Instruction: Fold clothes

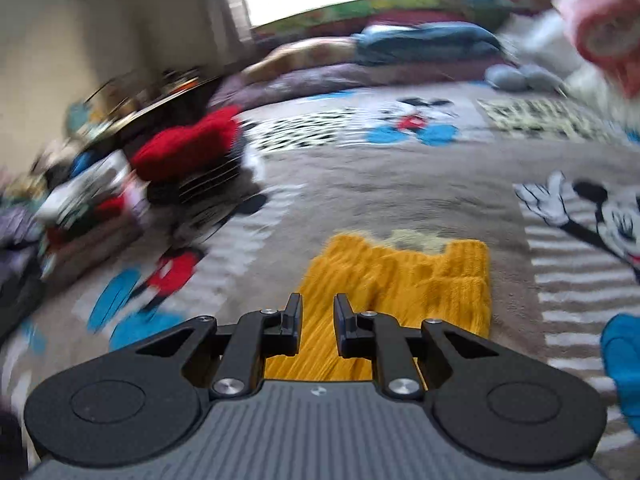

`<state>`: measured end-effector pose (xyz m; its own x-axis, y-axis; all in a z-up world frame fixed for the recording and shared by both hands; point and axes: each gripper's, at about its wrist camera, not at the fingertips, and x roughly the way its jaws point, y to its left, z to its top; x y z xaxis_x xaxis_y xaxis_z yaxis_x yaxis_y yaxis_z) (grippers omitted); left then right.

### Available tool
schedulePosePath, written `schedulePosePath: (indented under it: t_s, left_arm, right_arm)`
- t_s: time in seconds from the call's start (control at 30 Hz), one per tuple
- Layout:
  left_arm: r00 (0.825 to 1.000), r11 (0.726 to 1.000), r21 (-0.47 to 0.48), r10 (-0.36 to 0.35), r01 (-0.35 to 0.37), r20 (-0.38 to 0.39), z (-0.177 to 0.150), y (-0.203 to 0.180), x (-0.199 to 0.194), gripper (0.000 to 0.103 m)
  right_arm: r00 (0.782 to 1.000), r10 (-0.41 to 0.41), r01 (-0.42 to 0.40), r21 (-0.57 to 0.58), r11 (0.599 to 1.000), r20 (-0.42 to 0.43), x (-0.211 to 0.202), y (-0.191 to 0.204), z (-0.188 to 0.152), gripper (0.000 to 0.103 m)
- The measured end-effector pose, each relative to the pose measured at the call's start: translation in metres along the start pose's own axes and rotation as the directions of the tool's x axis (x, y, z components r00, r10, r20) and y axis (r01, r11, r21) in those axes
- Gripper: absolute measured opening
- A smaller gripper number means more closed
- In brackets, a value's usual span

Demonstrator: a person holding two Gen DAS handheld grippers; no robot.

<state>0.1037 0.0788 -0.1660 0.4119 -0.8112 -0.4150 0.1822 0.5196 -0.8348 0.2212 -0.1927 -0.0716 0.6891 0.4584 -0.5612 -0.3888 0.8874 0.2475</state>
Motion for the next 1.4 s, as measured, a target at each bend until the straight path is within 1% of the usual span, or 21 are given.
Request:
schedulePosePath:
  t_s: [0.1, 0.17, 0.23, 0.33, 0.43, 0.5, 0.53, 0.6, 0.67, 0.73, 0.83, 0.9, 0.93, 1.0, 1.07, 1.13, 1.17, 1.2, 1.27, 1.37, 1.4]
  left_arm:
    - [1.0, 1.0, 0.002, 0.009, -0.009, 0.002, -0.002, 0.0, 0.002, 0.023]
    - [1.0, 1.0, 0.006, 0.015, -0.015, 0.003, -0.003, -0.001, 0.004, 0.023]
    - [1.0, 0.999, 0.016, 0.029, -0.029, 0.006, -0.004, -0.002, 0.006, 0.022]
    - [0.999, 0.999, 0.024, 0.033, -0.033, 0.012, -0.003, -0.005, 0.007, 0.022]
    - [0.999, 0.998, 0.049, 0.031, -0.032, 0.027, -0.002, -0.008, 0.003, 0.022]
    - [0.999, 0.997, 0.072, 0.032, -0.036, 0.044, -0.004, -0.011, -0.003, 0.026]
    - [0.998, 0.995, 0.088, 0.034, -0.039, 0.056, -0.004, -0.015, -0.004, 0.027]
    - [0.995, 0.987, 0.149, 0.053, -0.066, 0.09, -0.008, -0.025, -0.011, 0.029]
    - [0.986, 0.965, 0.234, 0.083, -0.116, 0.144, -0.011, -0.038, -0.017, 0.029]
    - [0.967, 0.931, 0.319, 0.107, -0.179, 0.231, -0.015, -0.052, -0.022, 0.029]
    - [0.937, 0.884, 0.409, 0.082, -0.226, 0.34, -0.024, -0.069, -0.022, 0.029]
    - [0.922, 0.856, 0.455, 0.061, -0.245, 0.382, -0.027, -0.079, -0.01, 0.029]
    - [0.921, 0.834, 0.488, 0.056, -0.256, 0.386, -0.029, -0.083, -0.002, 0.029]
    - [0.922, 0.79, 0.541, 0.078, -0.289, 0.379, -0.034, -0.087, 0.013, 0.029]
    - [0.923, 0.74, 0.591, 0.102, -0.32, 0.372, -0.039, -0.092, 0.027, 0.029]
    - [0.925, 0.725, 0.603, 0.127, -0.333, 0.357, -0.039, -0.087, 0.033, 0.029]
    - [0.926, 0.714, 0.608, 0.16, -0.347, 0.342, -0.037, -0.083, 0.041, 0.029]
    - [0.919, 0.691, 0.612, 0.222, -0.384, 0.326, -0.035, -0.077, 0.05, 0.029]
    - [0.908, 0.655, 0.629, 0.279, -0.419, 0.314, -0.038, -0.069, 0.061, 0.029]
    - [0.905, 0.663, 0.617, 0.289, -0.424, 0.311, -0.036, -0.065, 0.06, 0.029]
    - [0.905, 0.662, 0.617, 0.288, -0.425, 0.315, -0.036, -0.065, 0.059, 0.029]
  right_arm:
    - [0.998, 0.05, -0.052, -0.118, 0.992, -0.024, -0.019, 0.032, -0.024, 0.019]
    - [0.997, 0.056, -0.065, -0.194, 0.979, -0.049, -0.02, 0.051, -0.043, 0.022]
    - [0.995, 0.03, -0.053, -0.263, 0.963, -0.091, -0.009, 0.065, -0.061, 0.023]
    - [0.995, -0.021, -0.013, -0.318, 0.948, -0.101, 0.006, 0.073, -0.079, 0.024]
    - [0.994, -0.025, -0.006, -0.271, 0.963, -0.109, 0.003, 0.072, -0.074, 0.024]
    - [0.996, -0.012, -0.01, -0.238, 0.971, -0.09, -0.008, 0.071, -0.072, 0.024]
    - [0.998, 0.002, -0.017, -0.217, 0.976, -0.069, -0.016, 0.07, -0.073, 0.025]
    - [1.0, 0.008, -0.011, -0.196, 0.981, -0.016, -0.038, 0.068, -0.076, 0.026]
    - [1.0, -0.003, 0.008, -0.188, 0.982, 0.029, -0.06, 0.062, -0.082, 0.026]
    - [0.998, -0.019, 0.03, -0.176, 0.984, 0.065, -0.079, 0.055, -0.091, 0.026]
    - [0.994, -0.051, 0.063, -0.139, 0.988, 0.094, -0.097, 0.045, -0.108, 0.026]
    - [0.991, -0.072, 0.085, -0.113, 0.99, 0.113, -0.108, 0.038, -0.119, 0.026]
    - [0.989, -0.083, 0.096, -0.1, 0.99, 0.122, -0.114, 0.035, -0.125, 0.026]
    - [0.984, -0.106, 0.117, -0.073, 0.99, 0.14, -0.126, 0.028, -0.136, 0.026]
    - [0.981, -0.121, 0.133, -0.078, 0.988, 0.15, -0.129, 0.029, -0.148, 0.026]
    - [0.983, -0.126, 0.139, -0.095, 0.986, 0.137, -0.123, 0.03, -0.154, 0.026]
    - [0.983, -0.129, 0.142, -0.104, 0.984, 0.128, -0.12, 0.031, -0.157, 0.026]
    - [0.984, -0.131, 0.145, -0.114, 0.983, 0.12, -0.116, 0.031, -0.159, 0.026]
    - [0.985, -0.137, 0.15, -0.133, 0.98, 0.102, -0.109, 0.032, -0.164, 0.026]
    - [0.985, -0.144, 0.156, -0.136, 0.978, 0.091, -0.1, 0.03, -0.171, 0.027]
    - [0.985, -0.147, 0.159, -0.139, 0.978, 0.089, -0.099, 0.029, -0.172, 0.027]
